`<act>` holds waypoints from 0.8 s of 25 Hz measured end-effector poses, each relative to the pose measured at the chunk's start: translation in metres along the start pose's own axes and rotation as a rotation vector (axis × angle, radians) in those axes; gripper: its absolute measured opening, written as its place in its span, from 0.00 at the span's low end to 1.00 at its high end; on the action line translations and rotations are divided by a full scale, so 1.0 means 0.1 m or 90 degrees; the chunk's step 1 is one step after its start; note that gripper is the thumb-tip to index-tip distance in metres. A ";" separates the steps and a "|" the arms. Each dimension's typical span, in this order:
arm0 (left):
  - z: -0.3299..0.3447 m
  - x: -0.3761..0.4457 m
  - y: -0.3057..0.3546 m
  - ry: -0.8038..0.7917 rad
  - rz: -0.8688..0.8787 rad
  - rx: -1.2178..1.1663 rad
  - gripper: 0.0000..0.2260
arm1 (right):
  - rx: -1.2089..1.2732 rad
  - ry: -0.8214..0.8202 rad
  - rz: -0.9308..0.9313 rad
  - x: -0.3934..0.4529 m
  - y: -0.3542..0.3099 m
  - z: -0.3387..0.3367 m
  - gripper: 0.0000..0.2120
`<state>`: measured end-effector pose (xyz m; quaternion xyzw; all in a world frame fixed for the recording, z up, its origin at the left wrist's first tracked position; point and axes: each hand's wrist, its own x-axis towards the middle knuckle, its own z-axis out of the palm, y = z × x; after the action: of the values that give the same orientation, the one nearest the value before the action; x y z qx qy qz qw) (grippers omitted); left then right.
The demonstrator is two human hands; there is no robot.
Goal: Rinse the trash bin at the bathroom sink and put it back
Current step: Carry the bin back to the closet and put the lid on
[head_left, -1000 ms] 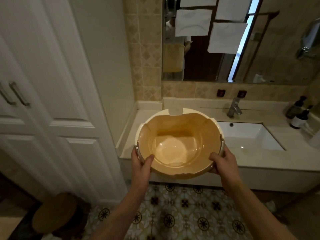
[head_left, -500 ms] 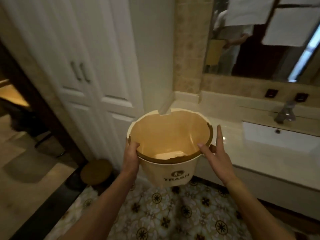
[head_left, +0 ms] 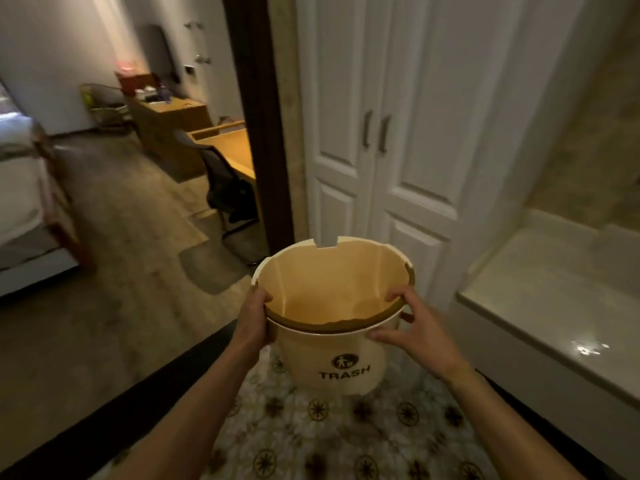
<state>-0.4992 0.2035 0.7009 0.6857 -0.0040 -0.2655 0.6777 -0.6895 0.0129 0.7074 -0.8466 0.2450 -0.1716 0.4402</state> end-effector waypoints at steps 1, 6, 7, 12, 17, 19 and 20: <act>-0.22 0.07 0.08 0.011 0.023 -0.006 0.10 | -0.010 0.008 0.005 0.11 -0.13 0.23 0.28; -1.07 0.72 0.29 0.017 0.056 0.018 0.13 | -0.037 0.022 0.036 0.53 -0.59 1.19 0.25; -1.14 0.89 0.32 0.006 0.048 0.031 0.15 | -0.042 0.034 0.047 0.62 -0.62 1.28 0.25; -1.11 1.71 0.48 -0.057 0.021 0.098 0.19 | -0.050 0.084 0.095 1.18 -0.57 1.55 0.25; -0.83 2.51 0.58 -0.103 -0.024 0.117 0.17 | -0.015 0.127 0.149 1.86 -0.26 1.75 0.24; -0.72 2.89 0.70 -0.112 -0.048 0.143 0.20 | 0.004 0.141 0.161 2.22 -0.17 1.82 0.24; -0.66 3.09 0.76 -0.116 -0.062 0.156 0.21 | 0.015 0.148 0.173 2.41 -0.14 1.84 0.25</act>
<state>-0.1824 0.1460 0.6567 0.7358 -0.0643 -0.3569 0.5719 -0.3948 0.0050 0.6351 -0.7751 0.4045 -0.2102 0.4376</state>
